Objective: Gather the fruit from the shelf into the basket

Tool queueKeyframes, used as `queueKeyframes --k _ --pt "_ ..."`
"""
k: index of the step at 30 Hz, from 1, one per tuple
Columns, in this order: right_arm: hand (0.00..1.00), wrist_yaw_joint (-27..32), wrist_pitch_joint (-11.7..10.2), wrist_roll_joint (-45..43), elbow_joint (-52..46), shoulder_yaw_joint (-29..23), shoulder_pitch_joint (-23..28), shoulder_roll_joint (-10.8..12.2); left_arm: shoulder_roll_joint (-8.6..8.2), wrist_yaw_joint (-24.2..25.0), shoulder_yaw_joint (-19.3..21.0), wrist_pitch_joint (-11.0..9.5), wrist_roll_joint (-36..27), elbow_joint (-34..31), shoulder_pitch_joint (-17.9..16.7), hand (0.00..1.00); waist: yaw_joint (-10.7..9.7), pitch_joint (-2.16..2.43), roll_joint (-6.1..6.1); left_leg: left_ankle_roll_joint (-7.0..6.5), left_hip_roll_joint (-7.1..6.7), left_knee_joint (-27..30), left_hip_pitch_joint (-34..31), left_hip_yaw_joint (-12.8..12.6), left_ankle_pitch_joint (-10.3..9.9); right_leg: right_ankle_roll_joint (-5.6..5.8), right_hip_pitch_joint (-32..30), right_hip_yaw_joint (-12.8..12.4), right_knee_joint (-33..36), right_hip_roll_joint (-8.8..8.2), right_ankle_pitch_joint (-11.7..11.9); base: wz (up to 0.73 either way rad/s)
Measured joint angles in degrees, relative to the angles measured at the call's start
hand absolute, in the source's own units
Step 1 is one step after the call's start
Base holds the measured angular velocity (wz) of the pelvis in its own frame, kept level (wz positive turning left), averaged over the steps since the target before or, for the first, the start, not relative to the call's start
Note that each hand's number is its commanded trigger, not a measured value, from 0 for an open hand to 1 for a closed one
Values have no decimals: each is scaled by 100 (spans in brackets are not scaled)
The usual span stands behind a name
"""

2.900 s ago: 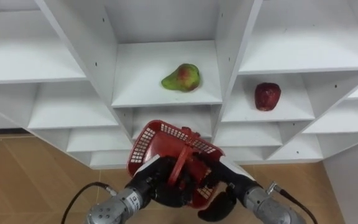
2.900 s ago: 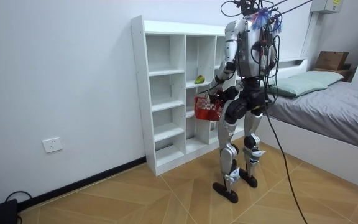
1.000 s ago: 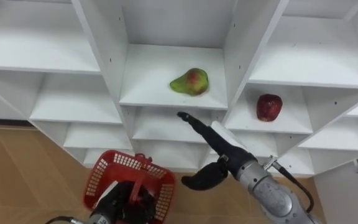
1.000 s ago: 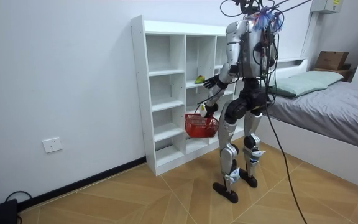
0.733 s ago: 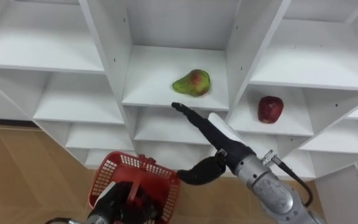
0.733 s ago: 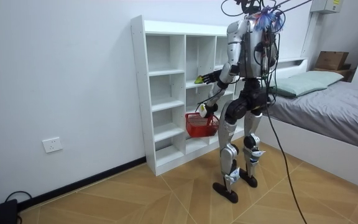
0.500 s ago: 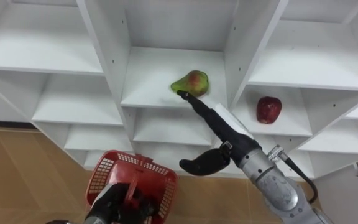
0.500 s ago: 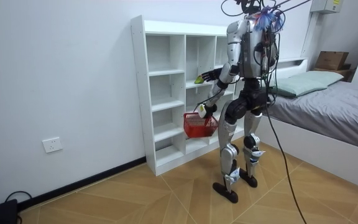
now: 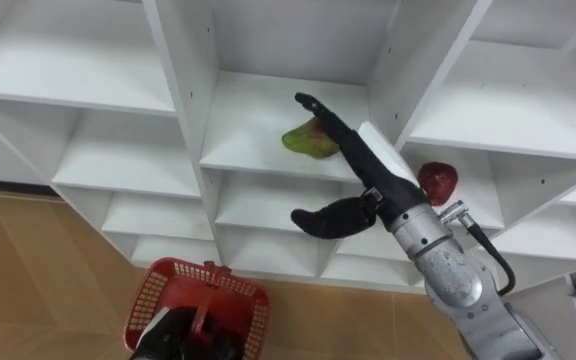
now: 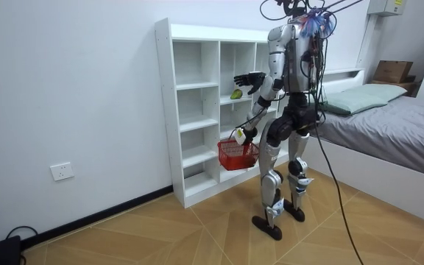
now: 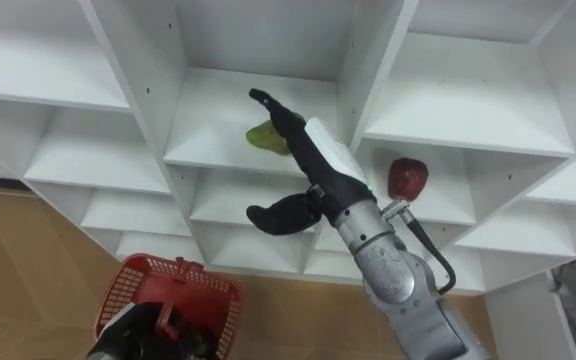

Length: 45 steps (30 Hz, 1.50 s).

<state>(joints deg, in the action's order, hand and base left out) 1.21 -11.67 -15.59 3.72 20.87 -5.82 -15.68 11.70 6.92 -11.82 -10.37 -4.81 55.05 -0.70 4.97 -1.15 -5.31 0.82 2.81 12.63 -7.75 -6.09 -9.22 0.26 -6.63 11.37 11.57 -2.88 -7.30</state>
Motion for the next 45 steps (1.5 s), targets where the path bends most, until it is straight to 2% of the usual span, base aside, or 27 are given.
queueKeyframes --k 15,20,29,32,37,45 --pt "0 93 -6 -48 2 -158 -123 -28 -20 116 340 70 327 49 40 100 37 -3 -31 -1 -12 1 3 17 0 2 11 13 1 -10 -1 0" --pt "0 319 -2 -92 264 -163 -444 -52 -29 92 372 124 461 32 47 100 43 0 -46 -2 -14 2 3 36 1 1 18 35 1 -11 -1 1" --pt "0 497 1 -92 504 -190 -546 -55 -27 18 374 133 700 8 58 100 115 3 -115 -1 -26 16 -37 192 10 2 69 230 -3 -24 -1 9" --pt "0 603 -30 -90 995 -253 -877 -55 -25 42 402 133 753 1 103 100 150 -15 -162 -2 -45 12 -71 256 46 2 63 316 -5 -43 -1 12" --pt "0 720 -80 -16 1527 -462 -1275 -58 -24 118 500 180 950 1 113 100 247 -8 -207 4 -65 12 -111 392 84 1 79 444 -4 -57 -1 12" --pt "0 800 -84 63 2174 -507 -1530 -58 -21 162 492 286 951 0 106 100 324 -18 -229 -14 -108 3 -178 463 123 13 59 491 -5 -93 -8 7"
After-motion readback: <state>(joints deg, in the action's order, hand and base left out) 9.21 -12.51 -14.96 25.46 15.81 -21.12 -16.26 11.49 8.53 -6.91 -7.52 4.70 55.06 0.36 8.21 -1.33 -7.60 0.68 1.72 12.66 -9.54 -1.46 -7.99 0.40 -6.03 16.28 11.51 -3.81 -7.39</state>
